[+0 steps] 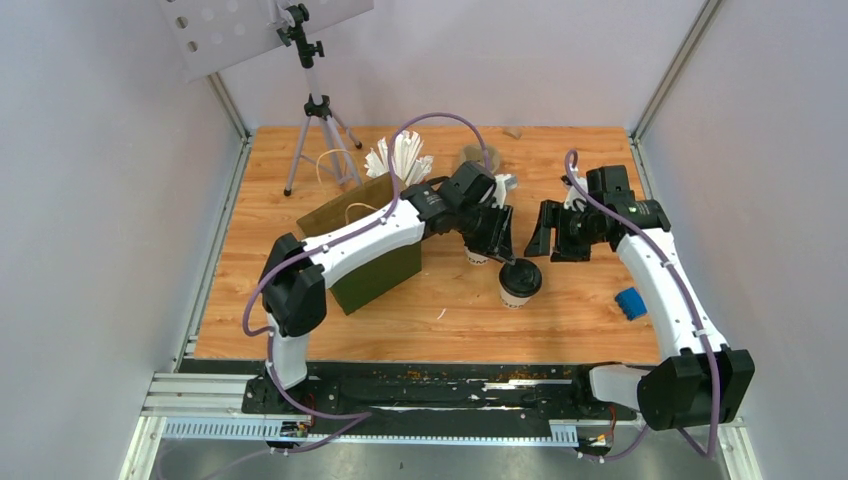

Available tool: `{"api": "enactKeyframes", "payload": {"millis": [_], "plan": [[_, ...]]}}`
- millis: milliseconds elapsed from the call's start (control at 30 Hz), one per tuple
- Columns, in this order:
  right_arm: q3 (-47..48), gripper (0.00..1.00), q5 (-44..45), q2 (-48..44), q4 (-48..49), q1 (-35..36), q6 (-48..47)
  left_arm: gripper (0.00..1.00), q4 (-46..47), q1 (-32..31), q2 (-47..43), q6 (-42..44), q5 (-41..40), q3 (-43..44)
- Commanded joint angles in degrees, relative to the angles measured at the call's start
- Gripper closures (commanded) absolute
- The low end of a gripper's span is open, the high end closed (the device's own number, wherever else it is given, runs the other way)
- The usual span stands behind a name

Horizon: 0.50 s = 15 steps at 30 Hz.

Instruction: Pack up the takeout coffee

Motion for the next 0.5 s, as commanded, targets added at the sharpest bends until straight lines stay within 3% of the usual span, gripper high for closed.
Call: {"api": "enactKeyframes", "payload": {"millis": [0,267,467], "plan": [[0.20,0.33,2.00,-1.75,-0.77,0.88,-4.42,0.61,-2.47,0.67,-7.20,2.73,-4.97,0.09],[-1.85,0.15,7.41,-2.38,2.88,7.49,-9.58,0.54,-11.03,1.43,-15.94,9.49,-17.63,3.35],[-2.81,0.14,10.33,-2.24,4.29,10.82,-15.29,0.53,-12.99,2.00,-24.39,11.34,-26.21,0.74]]}}
